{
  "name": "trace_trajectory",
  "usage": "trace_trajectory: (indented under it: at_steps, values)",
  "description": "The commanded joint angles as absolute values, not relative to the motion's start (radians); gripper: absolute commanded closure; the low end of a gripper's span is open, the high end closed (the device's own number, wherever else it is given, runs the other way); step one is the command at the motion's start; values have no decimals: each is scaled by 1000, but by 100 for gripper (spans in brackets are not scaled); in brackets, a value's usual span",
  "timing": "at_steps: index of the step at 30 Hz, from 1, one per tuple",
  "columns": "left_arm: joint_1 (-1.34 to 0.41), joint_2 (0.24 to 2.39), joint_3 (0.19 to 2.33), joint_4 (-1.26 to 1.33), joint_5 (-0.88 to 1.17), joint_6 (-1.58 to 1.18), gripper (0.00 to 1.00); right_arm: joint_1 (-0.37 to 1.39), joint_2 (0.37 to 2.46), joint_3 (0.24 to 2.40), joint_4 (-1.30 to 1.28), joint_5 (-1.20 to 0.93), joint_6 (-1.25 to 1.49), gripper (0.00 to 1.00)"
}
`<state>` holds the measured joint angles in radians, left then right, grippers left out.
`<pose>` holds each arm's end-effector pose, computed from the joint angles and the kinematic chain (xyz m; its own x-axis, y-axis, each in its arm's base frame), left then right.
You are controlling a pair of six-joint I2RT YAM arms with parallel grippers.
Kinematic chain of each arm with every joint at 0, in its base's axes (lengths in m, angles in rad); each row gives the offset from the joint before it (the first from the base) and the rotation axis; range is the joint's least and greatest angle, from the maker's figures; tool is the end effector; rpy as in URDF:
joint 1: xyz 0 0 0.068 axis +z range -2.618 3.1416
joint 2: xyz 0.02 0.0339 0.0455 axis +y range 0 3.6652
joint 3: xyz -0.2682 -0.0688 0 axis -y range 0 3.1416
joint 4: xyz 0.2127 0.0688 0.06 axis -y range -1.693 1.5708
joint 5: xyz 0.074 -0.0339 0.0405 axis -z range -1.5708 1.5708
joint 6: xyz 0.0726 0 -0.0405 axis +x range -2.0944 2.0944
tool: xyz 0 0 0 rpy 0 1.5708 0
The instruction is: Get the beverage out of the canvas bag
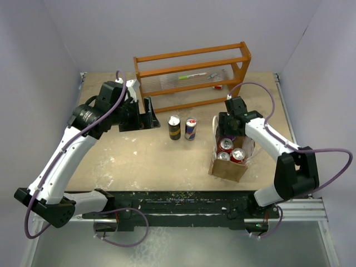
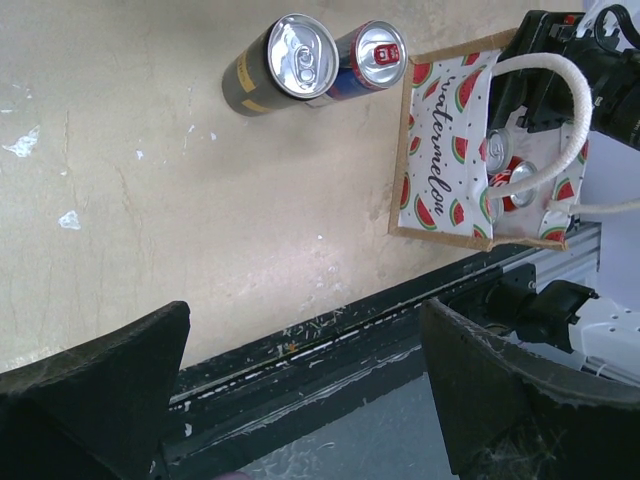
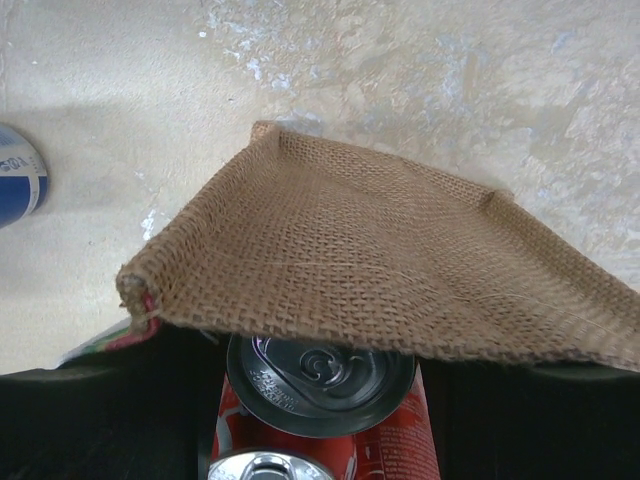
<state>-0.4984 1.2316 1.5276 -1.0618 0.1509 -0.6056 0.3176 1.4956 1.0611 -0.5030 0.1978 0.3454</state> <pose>0.1896 -0.1156 0.3848 -0.8237 -0.1924 -0.5333 0.1202 0.8600 -0.4960 0.2932 0.0814 0.2288 -0.7868 0.0908 -0.6105 0.0751 0.9959 0.0513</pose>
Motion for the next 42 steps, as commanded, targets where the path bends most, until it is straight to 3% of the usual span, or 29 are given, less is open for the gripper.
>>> trace_trajectory:
  at_steps: [1,7,28,34,42]
  values:
    - [-494,1180,1537,-1025,166,-637,1,311,1406,1141,-504,209,329,90]
    - [-494,1146,1505,-1020,189,-665,1,311,1306,1164,-555,210,349,100]
    - [-494,933,1347,-1066,221,-763,1,311,877,1245,-713,-24,455,100]
    - [-494,874,1318,-1096,218,-779,1,311,857,1307,-705,-160,445,100]
    - [-494,834,1314,-1137,212,-772,1,315,854,1244,-601,-528,445,100]
